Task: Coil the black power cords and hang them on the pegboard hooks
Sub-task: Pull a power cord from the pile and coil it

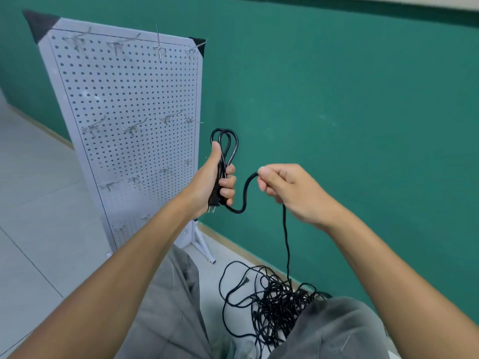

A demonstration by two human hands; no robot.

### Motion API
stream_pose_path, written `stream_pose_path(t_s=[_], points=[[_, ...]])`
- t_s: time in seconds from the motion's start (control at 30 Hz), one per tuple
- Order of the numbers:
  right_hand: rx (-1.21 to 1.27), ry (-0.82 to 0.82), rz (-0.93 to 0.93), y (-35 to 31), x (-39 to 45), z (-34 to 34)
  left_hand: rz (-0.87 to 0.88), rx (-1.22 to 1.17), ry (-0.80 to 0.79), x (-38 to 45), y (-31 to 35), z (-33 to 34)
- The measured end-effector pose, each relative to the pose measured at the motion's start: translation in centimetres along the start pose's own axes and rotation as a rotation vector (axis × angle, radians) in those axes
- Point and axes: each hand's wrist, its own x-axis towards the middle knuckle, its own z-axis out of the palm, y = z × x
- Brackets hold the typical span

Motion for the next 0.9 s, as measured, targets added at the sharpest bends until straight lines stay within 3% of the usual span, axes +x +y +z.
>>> stream_pose_path(t_s=[0.17,0.37,0.57,0.7,0.8,0.9], points=[[-0.090,-0.031,-0.050,-2.3,-0.1,2.2,0.107,0.053,-0.076,-4.0,-1.9,1.4],[-0.194,0.105,-0.038,-2.6,-0.9,5.2,0.162,0.200,-0.133,-8.0,-4.3,-0.1],[0.071,0.238,0.052,-0.1,-1.8,8.3,0.146,-0.038,-0.197,-9.5,-6.7,-1.7],[0.345,0.096,0.097,3.5,-2.8,9.8,0.154,-0.185,-0.208,-9.5,-7.4,-2.6],[0.343,0.001,0.185,6.8,-3.9,11.1,0.181,-0.266,-0.185,-9.4,-7.8,-3.7],[0.299,0.055,0.232,8.8,-4.2,12.7,0.199,-0.267,-0.156,-9.3,-8.6,-4.9]])
